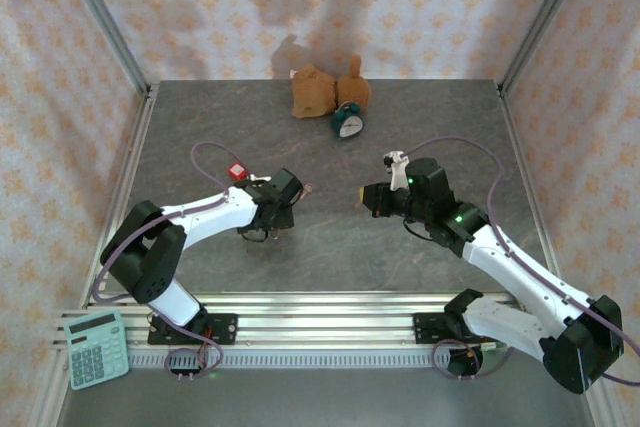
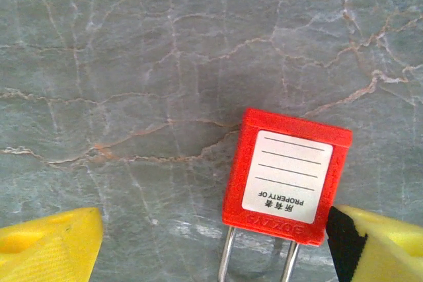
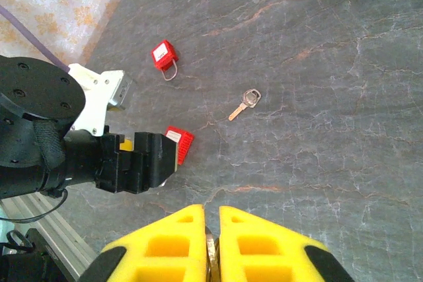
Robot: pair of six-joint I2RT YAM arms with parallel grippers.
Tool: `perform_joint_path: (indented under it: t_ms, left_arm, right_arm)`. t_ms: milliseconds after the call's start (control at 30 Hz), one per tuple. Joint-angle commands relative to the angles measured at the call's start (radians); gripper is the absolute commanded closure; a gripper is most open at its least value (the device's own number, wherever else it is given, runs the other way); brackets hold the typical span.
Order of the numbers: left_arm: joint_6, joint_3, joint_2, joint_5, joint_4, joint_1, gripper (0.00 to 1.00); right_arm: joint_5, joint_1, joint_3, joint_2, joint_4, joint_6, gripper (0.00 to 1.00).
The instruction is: Unlock with the key
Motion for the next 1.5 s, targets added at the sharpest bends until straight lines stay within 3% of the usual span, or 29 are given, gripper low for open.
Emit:
perform_joint_path:
  t_ms: [0,233,467,833,1100,1233,1467]
  left_arm:
    - [0.067,0.03,-0.009,-0.003,-0.027,0.011,0.12]
    - [0.193,0.156,0.073,0.08,-0.099,0.051,0.16]
    - [0.242,0.261,0.22,0.105,-0.178,0.052,0.27]
    - [0.252,0.251,0.251,0.16,-0.204,0.058,0.3]
    - [0.307,0.298,0.281,0.177,-0.284,0.072,0.37]
    - [0.315,0.321,0.295,0.195,-0.314,0.092,0.45]
    - [0.32,0.293,0.286,0.21,-0.302,0.098,0.46]
  right_arm:
    - [0.008,-0.003,0.0,-0.001,0.029,0.01,0.9]
    - [0.024,-0.002,-0.029,-0.01,0.042,0.01,0.9]
    - [0.036,-0.003,-0.043,-0.013,0.064,0.017,0.9]
    - [0.043,-0.003,-0.096,-0.022,0.11,0.03,0.9]
    - [0.056,-0.002,-0.116,-0.037,0.124,0.017,0.9]
    - [0.057,-0.003,-0.136,-0.045,0.144,0.026,0.9]
    - [0.052,-0.003,-0.144,-0.047,0.157,0.029,0.9]
